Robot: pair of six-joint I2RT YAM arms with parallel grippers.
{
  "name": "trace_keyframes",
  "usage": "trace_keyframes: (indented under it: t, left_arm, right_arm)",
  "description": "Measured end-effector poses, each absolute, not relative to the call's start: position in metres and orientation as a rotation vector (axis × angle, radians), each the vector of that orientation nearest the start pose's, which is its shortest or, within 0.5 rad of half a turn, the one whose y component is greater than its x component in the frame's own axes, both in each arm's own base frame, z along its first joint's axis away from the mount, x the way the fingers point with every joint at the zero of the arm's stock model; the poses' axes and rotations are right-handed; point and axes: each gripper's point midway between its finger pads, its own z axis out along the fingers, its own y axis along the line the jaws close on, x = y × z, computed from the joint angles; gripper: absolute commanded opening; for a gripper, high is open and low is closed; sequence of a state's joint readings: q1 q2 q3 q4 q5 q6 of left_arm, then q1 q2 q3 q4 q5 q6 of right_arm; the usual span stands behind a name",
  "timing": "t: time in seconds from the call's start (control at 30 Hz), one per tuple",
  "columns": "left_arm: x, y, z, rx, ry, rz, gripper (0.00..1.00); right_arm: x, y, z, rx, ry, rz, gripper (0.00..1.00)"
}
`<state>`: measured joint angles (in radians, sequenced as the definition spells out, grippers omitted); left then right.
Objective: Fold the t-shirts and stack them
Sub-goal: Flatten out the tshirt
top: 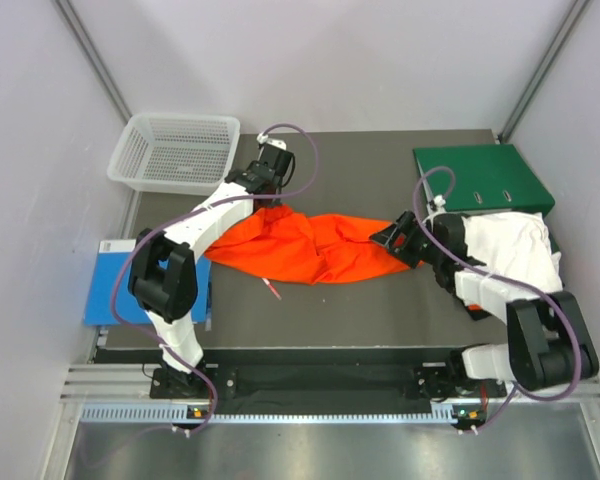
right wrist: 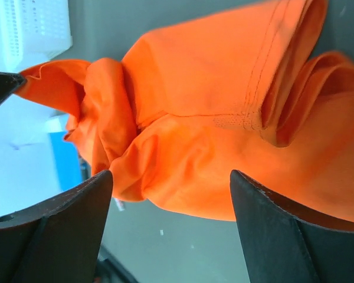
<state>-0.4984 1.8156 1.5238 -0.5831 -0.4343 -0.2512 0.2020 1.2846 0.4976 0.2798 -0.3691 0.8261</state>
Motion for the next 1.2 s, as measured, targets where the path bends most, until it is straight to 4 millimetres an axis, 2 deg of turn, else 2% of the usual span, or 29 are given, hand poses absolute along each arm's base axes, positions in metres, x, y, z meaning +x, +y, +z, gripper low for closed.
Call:
trace_keyframes:
  t: [0.1, 0.33, 0.43, 0.6, 0.8, 0.97, 1.07, 1.2]
  left_arm:
    - [0.432, -0.162, 0.147, 0.104, 2.348, 0.172, 0.0]
    - [0.431, -0.161, 0.143, 0.111, 2.354, 0.178, 0.0]
    - [0.432, -0.161, 0.14, 0.117, 2.358, 0.183, 0.0]
    - [0.432, -0.161, 0.135, 0.125, 2.367, 0.191, 0.0]
    - [0.432, -0.161, 0.133, 0.131, 2.372, 0.196, 0.0]
    - [0.432, -0.161, 0.133, 0.131, 2.372, 0.195, 0.0]
    - [0.432, -0.161, 0.133, 0.132, 2.372, 0.196, 0.0]
    - [0.432, -0.161, 0.133, 0.135, 2.372, 0.198, 0.0]
  right_arm:
    - [0.319, 0.169, 0.09, 0.496, 2.176, 1.083, 0.79]
    - [0.332, 0.181, 0.091, 0.525, 2.135, 1.192, 0.78]
    - [0.342, 0.183, 0.09, 0.531, 2.121, 1.201, 0.75]
    - [0.355, 0.184, 0.085, 0.539, 2.112, 1.198, 0.72]
    - [0.371, 0.183, 0.09, 0.549, 2.084, 1.169, 0.52]
    - [0.394, 0.18, 0.095, 0.555, 2.074, 1.114, 0.52]
    - [0.403, 0.178, 0.088, 0.565, 2.101, 1.072, 0.53]
    - [0.403, 0.173, 0.073, 0.583, 2.164, 1.012, 0.53]
